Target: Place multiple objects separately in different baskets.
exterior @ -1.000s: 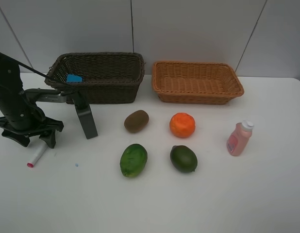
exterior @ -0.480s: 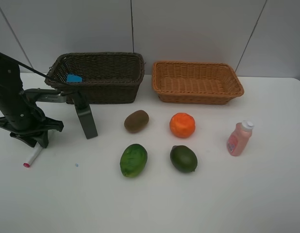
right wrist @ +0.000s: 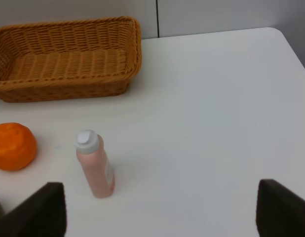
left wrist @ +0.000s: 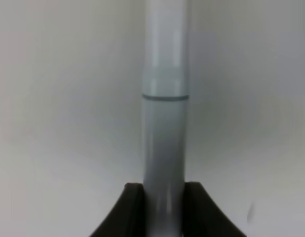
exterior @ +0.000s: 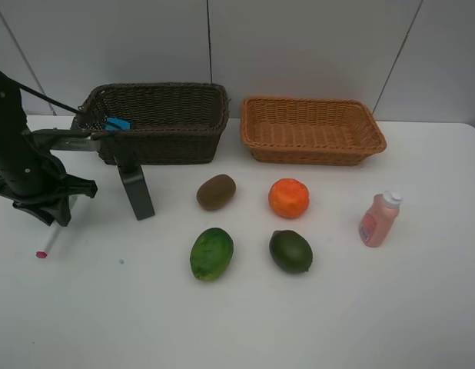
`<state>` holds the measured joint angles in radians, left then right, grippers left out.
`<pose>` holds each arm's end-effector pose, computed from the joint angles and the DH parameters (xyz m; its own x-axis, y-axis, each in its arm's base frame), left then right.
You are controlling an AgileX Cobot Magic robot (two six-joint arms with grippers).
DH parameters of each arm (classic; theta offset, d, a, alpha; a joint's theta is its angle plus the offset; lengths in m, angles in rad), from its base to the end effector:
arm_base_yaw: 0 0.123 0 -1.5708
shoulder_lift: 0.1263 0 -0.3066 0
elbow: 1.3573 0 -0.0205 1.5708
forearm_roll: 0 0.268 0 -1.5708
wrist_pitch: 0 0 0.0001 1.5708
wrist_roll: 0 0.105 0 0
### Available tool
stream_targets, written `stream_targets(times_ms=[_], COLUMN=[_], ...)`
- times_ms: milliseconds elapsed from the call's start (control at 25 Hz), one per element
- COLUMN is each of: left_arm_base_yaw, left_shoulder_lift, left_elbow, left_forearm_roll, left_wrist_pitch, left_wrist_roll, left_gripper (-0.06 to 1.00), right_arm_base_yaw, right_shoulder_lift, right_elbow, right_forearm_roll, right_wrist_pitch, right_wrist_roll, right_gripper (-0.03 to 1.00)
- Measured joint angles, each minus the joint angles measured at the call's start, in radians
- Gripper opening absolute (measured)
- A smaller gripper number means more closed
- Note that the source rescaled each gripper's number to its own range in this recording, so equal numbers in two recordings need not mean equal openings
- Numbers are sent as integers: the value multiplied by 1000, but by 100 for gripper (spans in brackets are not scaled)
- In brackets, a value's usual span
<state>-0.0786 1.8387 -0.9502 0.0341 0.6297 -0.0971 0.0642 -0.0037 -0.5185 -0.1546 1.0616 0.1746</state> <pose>0.3326 -0.0241 0.1239 -0.9900 0.0083 -0.1407 0.0069 0.9999 0.0101 -0.0016 -0.0143 0.2856 -0.4237 0.0707 -0.9031 0.0997 0.9945 0.0311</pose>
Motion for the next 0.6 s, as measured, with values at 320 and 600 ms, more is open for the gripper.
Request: stream_targets(times_ms=[320,600], left_arm_base_yaw=[0,-6], left_shoulder_lift=[-162,-3], left_elbow=[-341,-698], left_forearm_roll=[-34,-148], left_wrist_pitch=[270,311], left_wrist_roll=[0,22], left_gripper=[0,0], right_arm_base_yaw=[0,0], right_shoulder_lift=[0,0], right_elbow=[0,0], right_forearm_roll=[0,0], right_wrist_pitch=[0,0], right_wrist_roll=[0,0], right_gripper=[94,94])
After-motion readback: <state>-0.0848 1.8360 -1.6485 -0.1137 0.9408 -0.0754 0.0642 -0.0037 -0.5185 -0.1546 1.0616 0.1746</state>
